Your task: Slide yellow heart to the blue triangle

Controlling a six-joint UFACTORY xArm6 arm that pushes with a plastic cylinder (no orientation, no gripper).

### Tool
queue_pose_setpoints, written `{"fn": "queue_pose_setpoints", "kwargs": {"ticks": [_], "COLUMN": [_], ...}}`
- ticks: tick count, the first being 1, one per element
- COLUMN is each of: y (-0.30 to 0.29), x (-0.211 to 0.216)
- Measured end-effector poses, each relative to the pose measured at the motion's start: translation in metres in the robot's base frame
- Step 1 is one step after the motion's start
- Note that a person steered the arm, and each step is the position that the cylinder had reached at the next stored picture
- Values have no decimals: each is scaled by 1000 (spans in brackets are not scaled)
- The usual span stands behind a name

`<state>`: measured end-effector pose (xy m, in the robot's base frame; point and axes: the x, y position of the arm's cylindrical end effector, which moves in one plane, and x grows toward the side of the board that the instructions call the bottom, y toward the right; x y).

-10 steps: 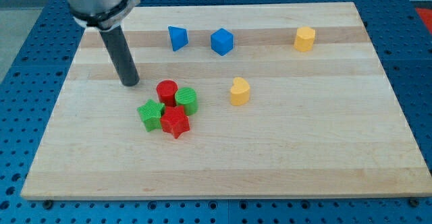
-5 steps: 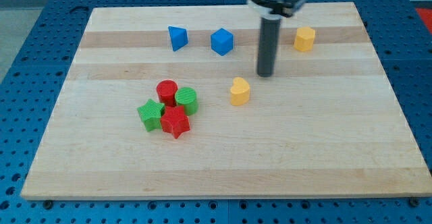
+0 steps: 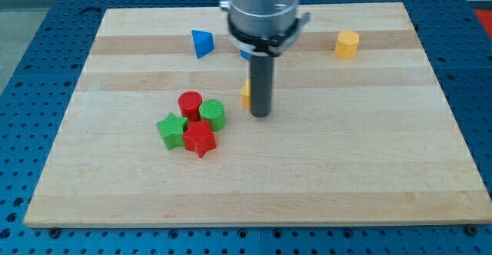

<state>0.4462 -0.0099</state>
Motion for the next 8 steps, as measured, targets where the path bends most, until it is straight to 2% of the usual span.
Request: {"fn": "queue_pose_setpoints", "kwargs": {"ticks": [2,4,5,6,8], "y": [-46,-29,-14,-19,-55], "x": [-63,-52,-63,-86,-93]}}
